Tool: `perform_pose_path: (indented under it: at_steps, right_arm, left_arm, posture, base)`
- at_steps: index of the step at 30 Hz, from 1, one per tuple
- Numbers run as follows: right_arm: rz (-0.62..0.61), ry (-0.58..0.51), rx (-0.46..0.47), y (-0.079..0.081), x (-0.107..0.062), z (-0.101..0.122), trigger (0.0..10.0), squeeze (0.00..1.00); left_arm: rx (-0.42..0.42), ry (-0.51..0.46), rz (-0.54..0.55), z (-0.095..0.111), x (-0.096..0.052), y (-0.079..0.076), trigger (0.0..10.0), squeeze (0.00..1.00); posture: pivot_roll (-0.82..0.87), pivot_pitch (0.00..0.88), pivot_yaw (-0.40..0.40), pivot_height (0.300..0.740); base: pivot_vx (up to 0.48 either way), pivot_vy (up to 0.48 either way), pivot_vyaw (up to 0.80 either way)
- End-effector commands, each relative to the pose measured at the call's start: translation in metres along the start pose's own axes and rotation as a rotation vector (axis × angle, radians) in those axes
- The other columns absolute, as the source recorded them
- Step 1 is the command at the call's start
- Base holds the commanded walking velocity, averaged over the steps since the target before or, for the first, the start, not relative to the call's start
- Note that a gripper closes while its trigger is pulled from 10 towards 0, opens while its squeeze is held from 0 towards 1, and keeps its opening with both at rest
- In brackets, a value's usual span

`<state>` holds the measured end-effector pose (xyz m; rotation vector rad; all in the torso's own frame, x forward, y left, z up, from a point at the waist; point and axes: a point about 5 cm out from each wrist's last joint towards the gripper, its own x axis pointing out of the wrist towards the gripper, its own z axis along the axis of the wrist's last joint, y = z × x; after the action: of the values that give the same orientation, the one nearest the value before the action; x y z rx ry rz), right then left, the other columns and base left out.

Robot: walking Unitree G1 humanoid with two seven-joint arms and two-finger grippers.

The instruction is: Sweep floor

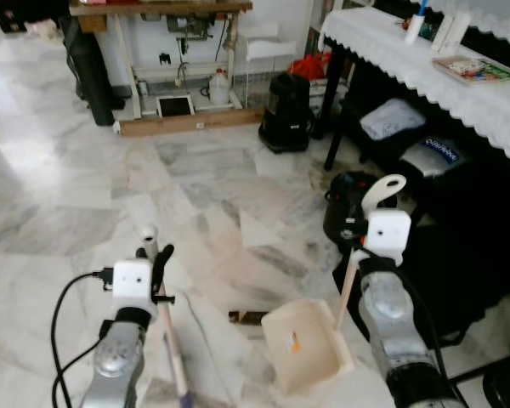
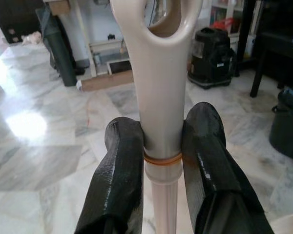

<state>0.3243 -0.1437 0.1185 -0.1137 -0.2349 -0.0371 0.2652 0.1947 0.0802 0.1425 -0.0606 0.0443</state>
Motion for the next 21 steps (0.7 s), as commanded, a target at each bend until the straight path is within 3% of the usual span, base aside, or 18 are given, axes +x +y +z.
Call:
perform_pose_path:
  at_steps: [1,21]
  right_arm:
    - [-0.017,-0.04,0.007,-0.0058,0.0038,0.0082,10.0,0.0]
    - [-0.015,-0.027,0.014,-0.0047,0.002,0.0056,10.0,0.0]
  left_arm:
    - [0.004,-0.034,-0.012,0.007,0.0026,-0.0044,10.0,0.0]
    - [0.01,-0.032,-0.018,0.0076,0.0019,-0.0032,10.0,0.0]
  posture:
    - [0.1,0.06,-0.023,0.74]
    - [0.1,0.069,-0.012,0.74]
  base:
    - [0.352,0.0,0.0]
    - [0.353,0.0,0.0]
